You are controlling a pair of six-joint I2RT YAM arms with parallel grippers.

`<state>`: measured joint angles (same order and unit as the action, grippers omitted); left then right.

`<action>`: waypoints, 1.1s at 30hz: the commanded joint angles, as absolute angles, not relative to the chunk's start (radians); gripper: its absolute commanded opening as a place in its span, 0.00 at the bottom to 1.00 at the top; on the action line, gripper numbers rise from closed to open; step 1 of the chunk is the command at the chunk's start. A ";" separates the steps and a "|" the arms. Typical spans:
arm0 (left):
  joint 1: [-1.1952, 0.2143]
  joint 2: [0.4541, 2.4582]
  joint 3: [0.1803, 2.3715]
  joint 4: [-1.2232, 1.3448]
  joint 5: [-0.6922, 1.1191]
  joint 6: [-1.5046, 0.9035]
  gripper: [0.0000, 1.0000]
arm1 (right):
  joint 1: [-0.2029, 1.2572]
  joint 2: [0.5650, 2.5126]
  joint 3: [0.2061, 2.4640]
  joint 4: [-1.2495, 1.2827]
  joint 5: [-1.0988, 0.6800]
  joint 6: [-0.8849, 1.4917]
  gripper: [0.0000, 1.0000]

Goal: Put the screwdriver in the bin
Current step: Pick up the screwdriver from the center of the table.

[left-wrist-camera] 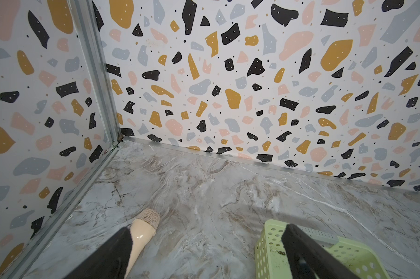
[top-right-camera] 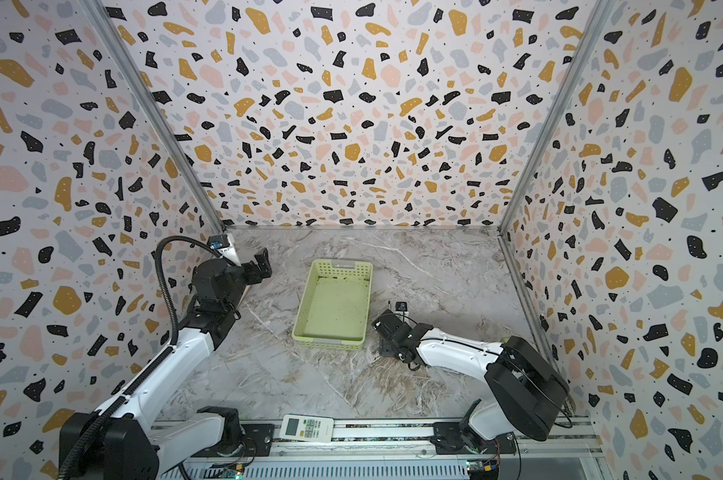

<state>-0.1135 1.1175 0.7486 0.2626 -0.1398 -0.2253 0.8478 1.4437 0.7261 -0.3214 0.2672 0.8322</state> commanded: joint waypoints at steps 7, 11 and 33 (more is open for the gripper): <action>-0.116 1.115 0.767 0.295 -0.147 -0.232 1.00 | 0.844 1.474 0.761 -0.310 0.254 0.804 0.58; -0.116 1.115 0.767 0.295 -0.147 -0.232 1.00 | 0.843 1.490 0.770 -0.313 0.253 0.796 0.57; -0.116 1.123 0.770 0.292 -0.146 -0.234 1.00 | 0.848 1.546 0.787 -0.300 0.250 0.768 0.42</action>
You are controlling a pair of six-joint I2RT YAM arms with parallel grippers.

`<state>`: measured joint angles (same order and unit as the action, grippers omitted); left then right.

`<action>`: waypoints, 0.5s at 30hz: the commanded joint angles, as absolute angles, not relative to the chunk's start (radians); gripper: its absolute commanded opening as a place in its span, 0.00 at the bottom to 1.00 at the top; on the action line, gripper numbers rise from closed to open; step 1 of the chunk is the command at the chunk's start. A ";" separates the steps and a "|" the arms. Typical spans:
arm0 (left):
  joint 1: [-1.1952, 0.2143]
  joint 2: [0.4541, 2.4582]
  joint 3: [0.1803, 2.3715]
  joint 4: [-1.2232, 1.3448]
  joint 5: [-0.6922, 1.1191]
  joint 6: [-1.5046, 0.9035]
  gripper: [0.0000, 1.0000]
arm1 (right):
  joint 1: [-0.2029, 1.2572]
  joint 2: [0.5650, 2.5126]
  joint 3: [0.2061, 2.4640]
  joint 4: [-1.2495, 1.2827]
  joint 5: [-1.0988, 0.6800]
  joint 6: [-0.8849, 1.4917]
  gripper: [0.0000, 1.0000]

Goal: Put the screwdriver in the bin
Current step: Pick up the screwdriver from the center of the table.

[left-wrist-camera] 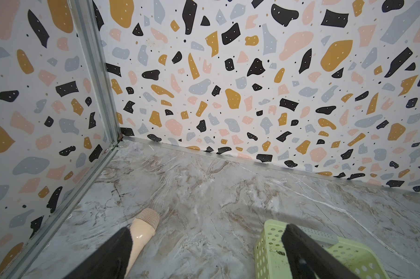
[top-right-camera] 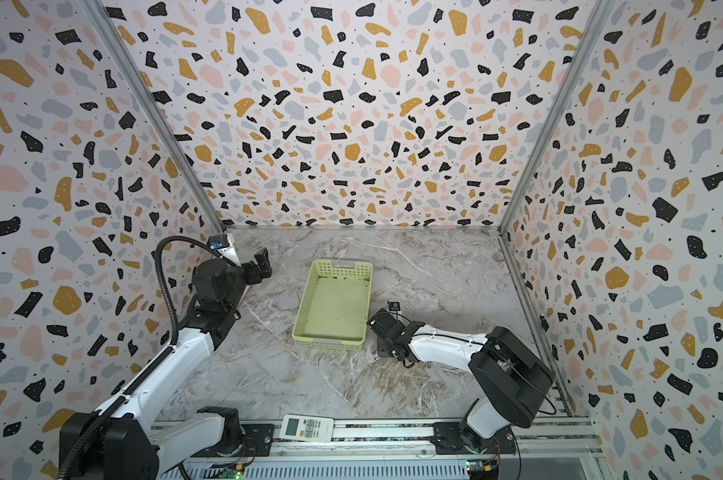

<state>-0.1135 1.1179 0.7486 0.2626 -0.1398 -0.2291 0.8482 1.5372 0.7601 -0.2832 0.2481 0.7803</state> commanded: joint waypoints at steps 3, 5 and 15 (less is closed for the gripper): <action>-0.116 1.124 0.770 0.291 -0.146 -0.233 1.00 | 0.848 1.554 0.787 -0.298 0.249 0.770 0.40; -0.116 1.125 0.770 0.291 -0.146 -0.234 0.99 | 0.848 1.556 0.787 -0.296 0.247 0.770 0.40; -0.116 1.128 0.773 0.290 -0.146 -0.234 1.00 | 0.851 1.550 0.791 -0.305 0.257 0.768 0.31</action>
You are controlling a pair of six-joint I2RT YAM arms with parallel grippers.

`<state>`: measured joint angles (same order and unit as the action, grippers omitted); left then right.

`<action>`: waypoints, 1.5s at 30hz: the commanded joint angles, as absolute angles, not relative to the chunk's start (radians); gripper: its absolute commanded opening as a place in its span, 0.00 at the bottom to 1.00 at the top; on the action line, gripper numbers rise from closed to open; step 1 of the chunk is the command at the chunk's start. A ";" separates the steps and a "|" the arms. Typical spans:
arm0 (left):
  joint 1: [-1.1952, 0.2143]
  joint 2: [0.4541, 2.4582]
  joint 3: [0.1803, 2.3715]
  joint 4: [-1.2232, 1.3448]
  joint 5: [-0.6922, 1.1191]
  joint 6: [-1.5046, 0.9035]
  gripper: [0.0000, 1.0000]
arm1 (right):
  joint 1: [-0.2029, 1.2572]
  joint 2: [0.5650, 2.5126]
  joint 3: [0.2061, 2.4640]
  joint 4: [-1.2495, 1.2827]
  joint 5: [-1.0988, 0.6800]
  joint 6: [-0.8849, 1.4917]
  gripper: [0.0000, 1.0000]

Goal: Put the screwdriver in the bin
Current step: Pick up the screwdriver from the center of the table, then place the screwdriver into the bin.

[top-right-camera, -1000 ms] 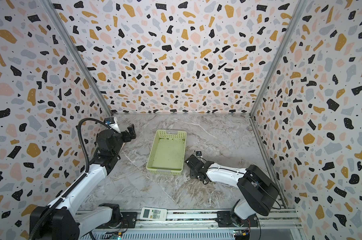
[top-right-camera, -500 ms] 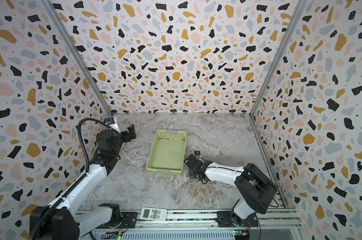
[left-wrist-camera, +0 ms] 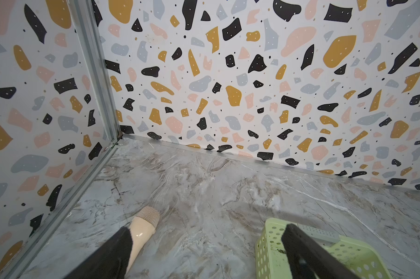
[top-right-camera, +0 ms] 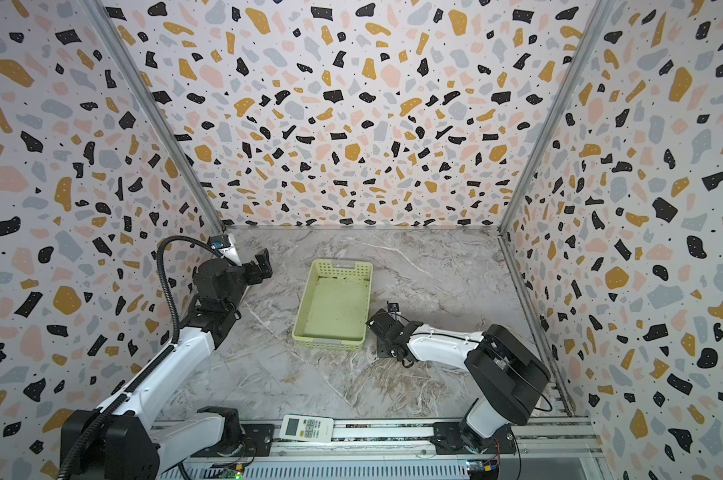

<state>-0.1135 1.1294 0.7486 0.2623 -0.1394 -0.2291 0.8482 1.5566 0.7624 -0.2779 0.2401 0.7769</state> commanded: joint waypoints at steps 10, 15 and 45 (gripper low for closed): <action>-0.116 1.133 0.775 0.287 -0.150 -0.233 0.99 | 0.851 1.503 0.811 -0.353 0.291 0.752 0.26; -0.115 1.137 0.776 0.285 -0.148 -0.231 1.00 | 0.851 1.455 0.807 -0.373 0.308 0.749 0.25; -0.116 1.126 0.779 0.276 -0.154 -0.230 0.99 | 0.936 1.516 1.326 -0.609 0.408 0.617 0.25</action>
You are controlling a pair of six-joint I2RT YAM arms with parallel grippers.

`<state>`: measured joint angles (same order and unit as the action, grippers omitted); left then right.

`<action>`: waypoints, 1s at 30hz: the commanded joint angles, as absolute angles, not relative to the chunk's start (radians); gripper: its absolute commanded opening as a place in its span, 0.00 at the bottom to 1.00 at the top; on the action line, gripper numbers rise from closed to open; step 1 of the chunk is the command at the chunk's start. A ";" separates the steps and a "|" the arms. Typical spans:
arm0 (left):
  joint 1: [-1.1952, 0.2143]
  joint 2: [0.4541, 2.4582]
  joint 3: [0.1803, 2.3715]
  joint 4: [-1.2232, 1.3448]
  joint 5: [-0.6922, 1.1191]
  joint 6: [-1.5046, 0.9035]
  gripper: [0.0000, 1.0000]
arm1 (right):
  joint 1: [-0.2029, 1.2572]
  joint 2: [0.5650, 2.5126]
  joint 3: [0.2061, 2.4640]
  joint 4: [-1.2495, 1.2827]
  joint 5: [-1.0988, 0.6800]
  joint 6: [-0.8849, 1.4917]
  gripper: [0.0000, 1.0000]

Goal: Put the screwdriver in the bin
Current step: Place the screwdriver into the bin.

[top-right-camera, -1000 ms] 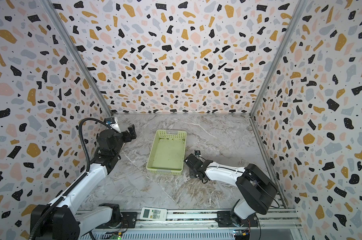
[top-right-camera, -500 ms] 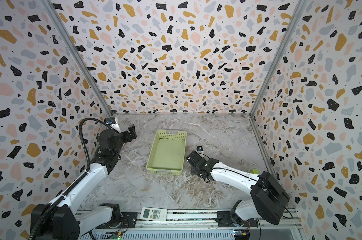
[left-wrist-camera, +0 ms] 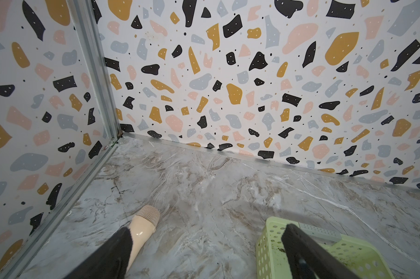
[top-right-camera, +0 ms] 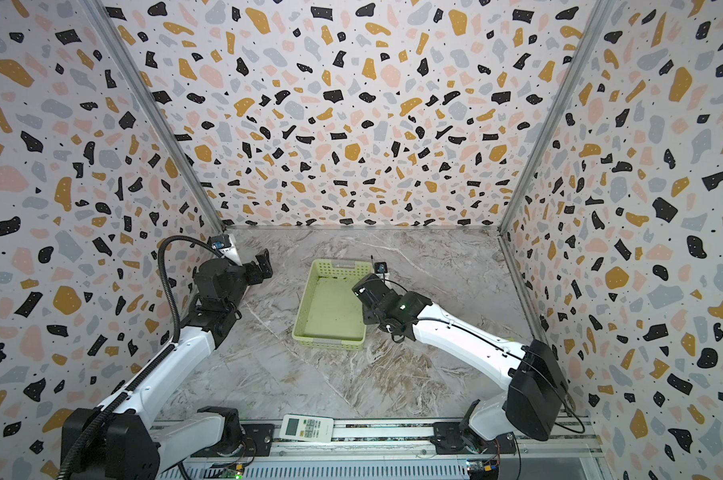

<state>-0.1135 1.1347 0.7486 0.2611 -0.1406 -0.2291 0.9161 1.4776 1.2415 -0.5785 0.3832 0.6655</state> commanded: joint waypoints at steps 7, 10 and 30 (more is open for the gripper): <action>-0.117 1.127 0.775 0.276 -0.155 -0.230 1.00 | 0.962 1.721 1.523 -0.577 0.380 0.560 0.25; -0.116 1.129 0.775 0.275 -0.159 -0.228 0.99 | 0.964 1.799 1.573 -0.558 0.357 0.541 0.25; -0.116 1.127 0.778 0.268 -0.169 -0.222 0.99 | 0.931 2.022 1.609 -0.482 0.219 0.520 0.26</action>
